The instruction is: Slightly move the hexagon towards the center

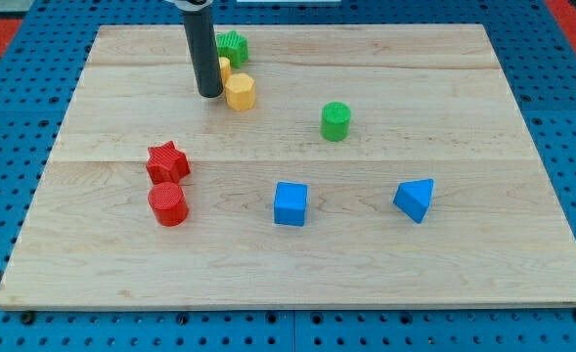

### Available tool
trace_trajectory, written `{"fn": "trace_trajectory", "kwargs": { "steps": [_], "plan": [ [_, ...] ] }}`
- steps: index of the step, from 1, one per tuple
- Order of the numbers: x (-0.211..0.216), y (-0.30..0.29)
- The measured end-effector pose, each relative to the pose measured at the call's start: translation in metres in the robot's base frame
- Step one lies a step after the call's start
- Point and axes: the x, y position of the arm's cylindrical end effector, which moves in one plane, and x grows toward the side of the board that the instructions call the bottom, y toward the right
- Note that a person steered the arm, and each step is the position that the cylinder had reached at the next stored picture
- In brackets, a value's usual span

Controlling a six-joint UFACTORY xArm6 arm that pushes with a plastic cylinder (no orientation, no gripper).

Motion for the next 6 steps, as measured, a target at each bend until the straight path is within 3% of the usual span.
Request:
{"fn": "trace_trajectory", "kwargs": {
  "steps": [2, 6],
  "plan": [
    [-0.028, -0.004],
    [-0.008, 0.011]
  ]
}}
